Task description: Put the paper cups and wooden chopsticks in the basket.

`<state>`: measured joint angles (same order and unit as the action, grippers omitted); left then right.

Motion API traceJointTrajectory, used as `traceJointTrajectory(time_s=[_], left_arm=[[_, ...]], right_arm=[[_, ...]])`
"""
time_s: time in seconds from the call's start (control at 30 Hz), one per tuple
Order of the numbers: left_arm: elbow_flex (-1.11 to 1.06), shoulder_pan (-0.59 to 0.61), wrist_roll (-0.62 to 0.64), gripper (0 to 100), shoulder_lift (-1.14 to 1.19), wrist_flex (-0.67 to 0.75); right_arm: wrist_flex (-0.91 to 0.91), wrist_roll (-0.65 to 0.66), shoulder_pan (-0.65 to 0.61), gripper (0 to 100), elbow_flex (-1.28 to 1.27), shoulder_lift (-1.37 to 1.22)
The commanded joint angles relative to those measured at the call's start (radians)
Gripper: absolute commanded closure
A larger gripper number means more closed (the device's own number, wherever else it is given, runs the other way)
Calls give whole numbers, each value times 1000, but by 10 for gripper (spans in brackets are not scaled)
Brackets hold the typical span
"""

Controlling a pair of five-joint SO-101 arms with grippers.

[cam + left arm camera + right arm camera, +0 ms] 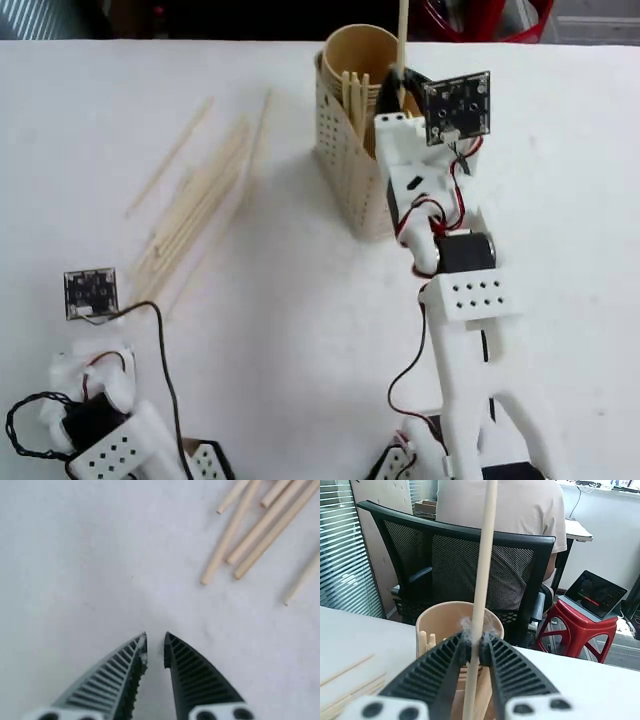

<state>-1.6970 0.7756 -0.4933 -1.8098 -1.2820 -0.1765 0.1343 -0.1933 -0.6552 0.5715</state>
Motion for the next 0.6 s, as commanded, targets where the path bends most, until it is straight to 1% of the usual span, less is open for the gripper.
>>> traceJointTrajectory(time_s=[0.0, 0.1, 0.17, 0.4, 0.57], left_arm=[[2, -7, -8, 916, -2, -5], [2, -7, -8, 916, -2, -5], [2, -7, -8, 916, -2, -5], [2, -7, -8, 916, -2, -5], [2, -7, -8, 916, -2, -5]], right_arm=[[-8, -9, 28, 883, -2, 18], [-61, -9, 30, 796, -2, 35], [-107, -9, 30, 774, -5, 74], [-306, -8, 28, 822, -6, 309], [-481, 0, 50, 898, -6, 483]])
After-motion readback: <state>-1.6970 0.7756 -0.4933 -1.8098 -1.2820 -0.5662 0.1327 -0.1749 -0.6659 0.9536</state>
